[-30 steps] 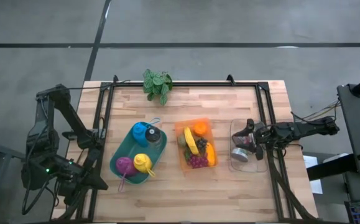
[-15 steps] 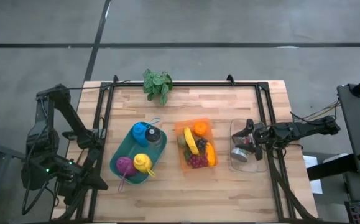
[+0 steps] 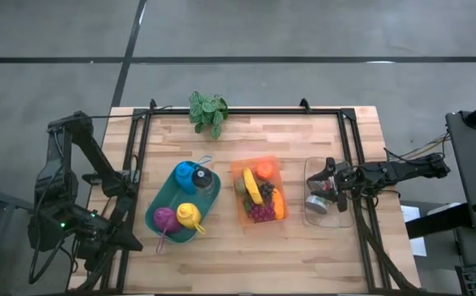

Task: Pick & Place Food Item
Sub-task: Return to Home Position

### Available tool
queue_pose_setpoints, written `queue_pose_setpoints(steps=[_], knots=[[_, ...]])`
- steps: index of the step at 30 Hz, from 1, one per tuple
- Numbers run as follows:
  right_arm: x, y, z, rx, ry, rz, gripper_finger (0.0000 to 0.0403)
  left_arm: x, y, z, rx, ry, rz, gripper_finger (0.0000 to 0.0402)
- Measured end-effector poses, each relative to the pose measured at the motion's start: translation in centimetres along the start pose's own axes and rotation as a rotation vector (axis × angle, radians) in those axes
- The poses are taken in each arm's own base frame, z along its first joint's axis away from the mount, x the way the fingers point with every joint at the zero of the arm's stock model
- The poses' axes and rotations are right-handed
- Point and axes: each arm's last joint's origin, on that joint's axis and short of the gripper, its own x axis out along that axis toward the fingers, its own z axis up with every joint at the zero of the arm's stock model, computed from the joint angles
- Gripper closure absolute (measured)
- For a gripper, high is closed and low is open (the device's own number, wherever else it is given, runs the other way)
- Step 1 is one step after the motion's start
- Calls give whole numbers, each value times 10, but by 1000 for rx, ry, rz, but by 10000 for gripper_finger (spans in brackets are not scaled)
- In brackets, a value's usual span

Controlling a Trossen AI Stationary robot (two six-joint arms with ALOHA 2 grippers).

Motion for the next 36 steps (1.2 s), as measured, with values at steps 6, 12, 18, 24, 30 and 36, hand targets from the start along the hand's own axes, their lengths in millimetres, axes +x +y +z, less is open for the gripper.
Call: queue_pose_setpoints(steps=[6,12,18,24,30,36], knots=[[0,0,0,0,0,0,136,0,0,1,-3,-4,0,399],[0,0,0,0,0,0,136,4,0,19,-132,-136,25,399],[0,0,0,0,-1,0,136,-7,13,28,-83,-286,-29,399],[0,0,0,0,0,-1,136,-13,37,10,-157,-450,-356,399],[0,0,0,0,0,-1,136,-17,37,-38,-287,-574,-310,399],[0,0,0,0,1,0,136,-20,21,-101,-435,-727,-162,399]])
